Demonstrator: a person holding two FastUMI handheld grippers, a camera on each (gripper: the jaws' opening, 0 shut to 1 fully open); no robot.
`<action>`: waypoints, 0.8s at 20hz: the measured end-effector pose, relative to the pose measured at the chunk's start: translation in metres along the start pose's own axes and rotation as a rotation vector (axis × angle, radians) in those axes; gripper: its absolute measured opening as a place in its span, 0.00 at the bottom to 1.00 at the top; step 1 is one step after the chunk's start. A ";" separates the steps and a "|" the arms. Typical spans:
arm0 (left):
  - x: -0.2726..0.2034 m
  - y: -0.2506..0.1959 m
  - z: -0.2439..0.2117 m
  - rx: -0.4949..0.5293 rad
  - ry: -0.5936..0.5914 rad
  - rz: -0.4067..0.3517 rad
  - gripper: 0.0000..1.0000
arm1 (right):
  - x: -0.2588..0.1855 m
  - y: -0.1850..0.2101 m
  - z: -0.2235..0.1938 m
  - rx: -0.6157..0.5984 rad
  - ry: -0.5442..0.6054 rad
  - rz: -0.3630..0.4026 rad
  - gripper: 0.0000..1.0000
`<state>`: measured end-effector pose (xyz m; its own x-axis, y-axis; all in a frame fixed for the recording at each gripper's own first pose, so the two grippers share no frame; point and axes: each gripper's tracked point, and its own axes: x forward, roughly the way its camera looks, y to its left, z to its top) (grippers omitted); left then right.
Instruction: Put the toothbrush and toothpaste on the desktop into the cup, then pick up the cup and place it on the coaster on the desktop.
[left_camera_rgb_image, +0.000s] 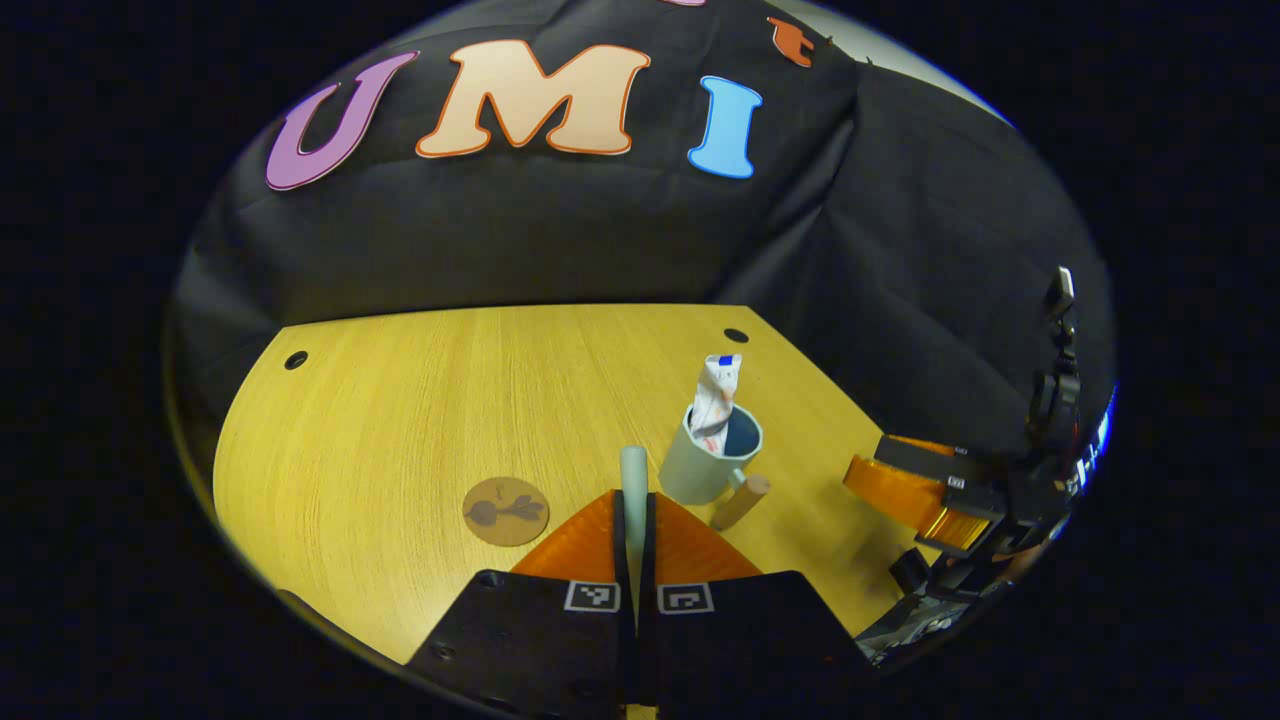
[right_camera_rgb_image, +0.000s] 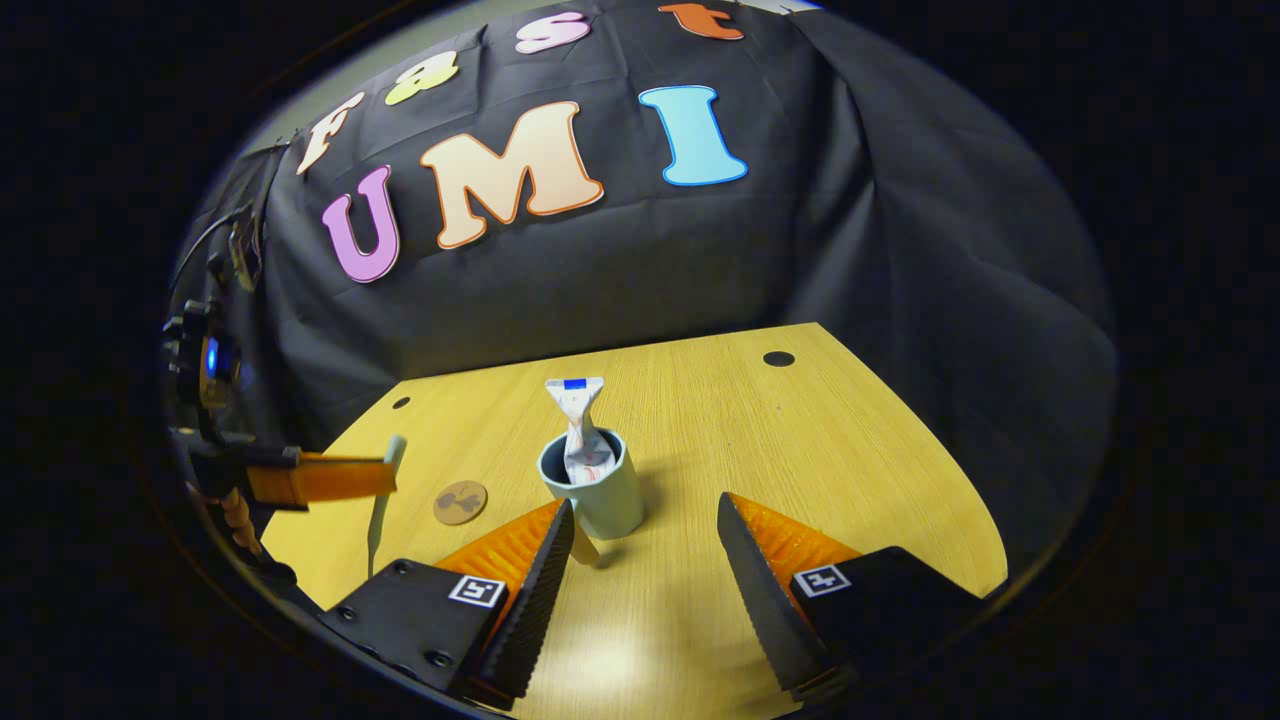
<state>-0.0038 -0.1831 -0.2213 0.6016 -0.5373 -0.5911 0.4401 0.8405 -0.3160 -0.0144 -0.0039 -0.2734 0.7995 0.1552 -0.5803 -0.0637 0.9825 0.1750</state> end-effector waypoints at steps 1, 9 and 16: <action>0.003 -0.004 0.009 -0.003 -0.025 -0.011 0.00 | -0.003 -0.001 -0.004 -0.003 0.007 0.002 0.89; 0.024 -0.034 0.083 -0.022 -0.190 -0.085 0.00 | -0.024 -0.021 -0.027 0.003 0.049 -0.014 0.89; 0.054 -0.076 0.129 -0.068 -0.315 -0.188 0.00 | -0.033 -0.024 -0.043 0.011 0.091 0.007 0.89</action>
<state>0.0817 -0.2853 -0.1334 0.6948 -0.6688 -0.2645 0.5233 0.7224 -0.4519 -0.0653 -0.0284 -0.2928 0.7413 0.1708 -0.6490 -0.0622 0.9804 0.1871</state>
